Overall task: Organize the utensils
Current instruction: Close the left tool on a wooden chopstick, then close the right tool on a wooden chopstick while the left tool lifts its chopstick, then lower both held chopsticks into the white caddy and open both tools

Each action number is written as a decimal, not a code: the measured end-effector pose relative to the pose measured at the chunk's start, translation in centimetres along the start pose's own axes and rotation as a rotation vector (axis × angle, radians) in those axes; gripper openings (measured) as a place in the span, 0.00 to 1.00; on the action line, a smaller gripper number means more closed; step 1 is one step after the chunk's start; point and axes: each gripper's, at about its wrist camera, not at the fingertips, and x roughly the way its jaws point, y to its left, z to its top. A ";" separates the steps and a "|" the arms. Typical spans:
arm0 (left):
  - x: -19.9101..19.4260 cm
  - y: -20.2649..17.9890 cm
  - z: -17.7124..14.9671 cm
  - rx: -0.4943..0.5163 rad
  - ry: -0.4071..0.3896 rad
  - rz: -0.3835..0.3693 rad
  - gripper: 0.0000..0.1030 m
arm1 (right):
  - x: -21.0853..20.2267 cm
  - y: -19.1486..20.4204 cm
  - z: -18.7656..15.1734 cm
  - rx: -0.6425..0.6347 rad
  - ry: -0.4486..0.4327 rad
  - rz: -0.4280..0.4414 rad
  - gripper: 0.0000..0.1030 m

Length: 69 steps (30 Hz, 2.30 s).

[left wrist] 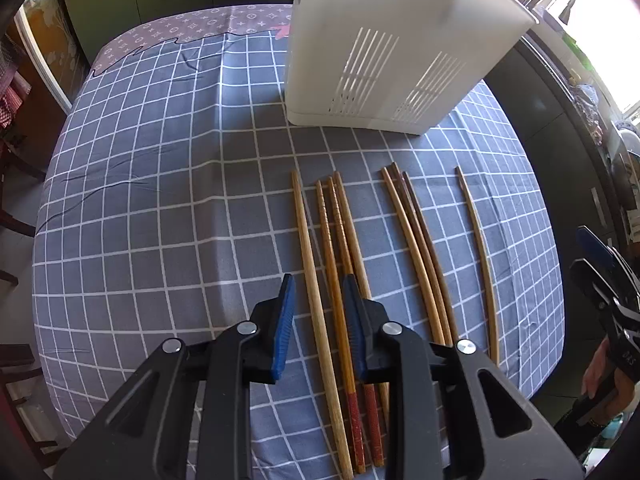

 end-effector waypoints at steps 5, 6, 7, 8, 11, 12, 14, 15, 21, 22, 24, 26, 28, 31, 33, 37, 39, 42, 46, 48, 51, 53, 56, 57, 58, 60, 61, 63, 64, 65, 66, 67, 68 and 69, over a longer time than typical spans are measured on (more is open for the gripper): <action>1.1 0.0 1.2 -0.002 0.018 0.057 0.18 | -0.1 -0.2 0.0 0.006 0.003 0.013 0.71; 1.4 0.0 1.4 -0.002 0.025 0.066 0.16 | -0.1 -0.1 0.2 0.007 0.005 0.013 0.71; 1.6 0.0 1.6 -0.002 0.032 0.071 0.14 | 0.0 -0.1 0.1 0.007 0.008 0.013 0.71; 1.8 0.0 1.6 -0.001 0.039 0.075 0.13 | 0.0 -0.2 0.2 0.008 0.010 0.014 0.71; 2.3 0.0 1.9 0.001 0.049 0.081 0.13 | 0.2 -0.3 0.3 0.013 0.014 0.014 0.71; 2.5 -0.1 2.0 0.004 0.052 0.083 0.13 | 0.2 -0.4 0.3 0.013 0.017 0.013 0.71; 2.6 -0.2 1.9 0.011 0.053 0.094 0.13 | 0.3 -0.4 0.3 0.016 0.021 0.012 0.71; 2.8 -0.3 2.0 0.019 0.055 0.103 0.13 | 0.3 -0.4 0.3 0.015 0.023 0.012 0.71; 3.3 -1.1 2.0 0.030 0.057 0.118 0.08 | 0.5 0.1 0.4 0.003 0.035 0.008 0.71; 3.3 -1.0 2.1 0.027 0.057 0.112 0.07 | 0.6 0.3 0.4 -0.001 0.038 0.006 0.71; 3.2 -0.6 2.2 0.011 0.054 0.103 0.06 | 0.7 0.6 0.6 -0.012 0.048 0.000 0.71; 2.3 0.2 2.2 -0.001 0.028 0.086 0.06 | 1.0 0.9 0.9 -0.028 0.067 -0.007 0.71; 0.9 0.3 2.2 -0.002 -0.016 0.078 0.06 | 1.6 1.1 1.4 -0.037 0.103 0.002 0.71; -2.0 0.2 1.9 0.015 -0.107 0.085 0.06 | 2.6 1.8 2.3 -0.069 0.149 0.002 0.71; -3.9 0.4 1.5 0.025 -0.164 0.082 0.06 | 3.7 2.3 2.9 -0.079 0.193 0.010 0.71; -7.5 0.3 0.4 0.052 -0.269 0.076 0.06 | 6.2 3.1 3.9 -0.090 0.298 0.007 0.58; -9.0 0.3 -0.4 0.073 -0.314 0.074 0.06 | 7.6 3.2 4.2 -0.090 0.354 -0.008 0.49; -10.6 0.4 -1.5 0.099 -0.370 0.073 0.06 | 9.5 2.9 4.6 -0.074 0.422 -0.034 0.38; -12.0 0.2 -2.4 0.127 -0.421 0.071 0.06 | 11.0 3.0 4.8 -0.062 0.458 -0.051 0.28; -12.5 0.0 -2.8 0.138 -0.443 0.075 0.06 | 11.4 3.3 4.9 -0.063 0.465 -0.060 0.24; -12.9 0.1 -3.2 0.145 -0.458 0.068 0.06 | 12.5 4.1 4.8 -0.071 0.487 -0.068 0.20; -13.0 0.2 -3.3 0.145 -0.463 0.065 0.06 | 12.9 4.5 4.7 -0.081 0.495 -0.088 0.20; -13.1 0.2 -3.6 0.148 -0.465 0.060 0.06 | 13.2 4.8 4.7 -0.096 0.492 -0.114 0.20; -13.2 0.2 -3.8 0.150 -0.467 0.060 0.06 | 13.2 5.0 4.6 -0.106 0.485 -0.129 0.18; -13.2 0.2 -3.8 0.151 -0.468 0.060 0.06 | 13.2 5.4 4.5 -0.117 0.479 -0.131 0.16; -13.3 0.2 -3.8 0.154 -0.469 0.056 0.06 | 13.1 5.7 4.3 -0.121 0.470 -0.130 0.09; -13.3 0.1 -3.9 0.155 -0.469 0.054 0.06 | 13.2 5.9 4.3 -0.124 0.465 -0.129 0.08; -13.3 0.1 -3.9 0.155 -0.470 0.054 0.06 | 12.8 6.0 4.0 -0.116 0.457 -0.111 0.07; -13.3 0.1 -3.9 0.156 -0.469 0.054 0.06 | 12.6 6.0 4.1 -0.113 0.450 -0.104 0.07; -13.3 0.1 -3.9 0.156 -0.469 0.055 0.06 | 12.2 5.8 4.1 -0.110 0.436 -0.094 0.07; -13.3 0.1 -3.9 0.158 -0.469 0.056 0.06 | 11.6 5.8 4.2 -0.108 0.420 -0.087 0.07; -13.3 0.0 -3.9 0.161 -0.469 0.058 0.06 | 10.8 5.6 4.5 -0.107 0.401 -0.074 0.07; -13.4 0.0 -3.9 0.163 -0.468 0.060 0.06 | 9.8 5.7 4.8 -0.104 0.376 -0.061 0.07; -13.4 0.0 -3.9 0.163 -0.468 0.060 0.06 | 8.8 5.6 5.1 -0.101 0.345 -0.052 0.07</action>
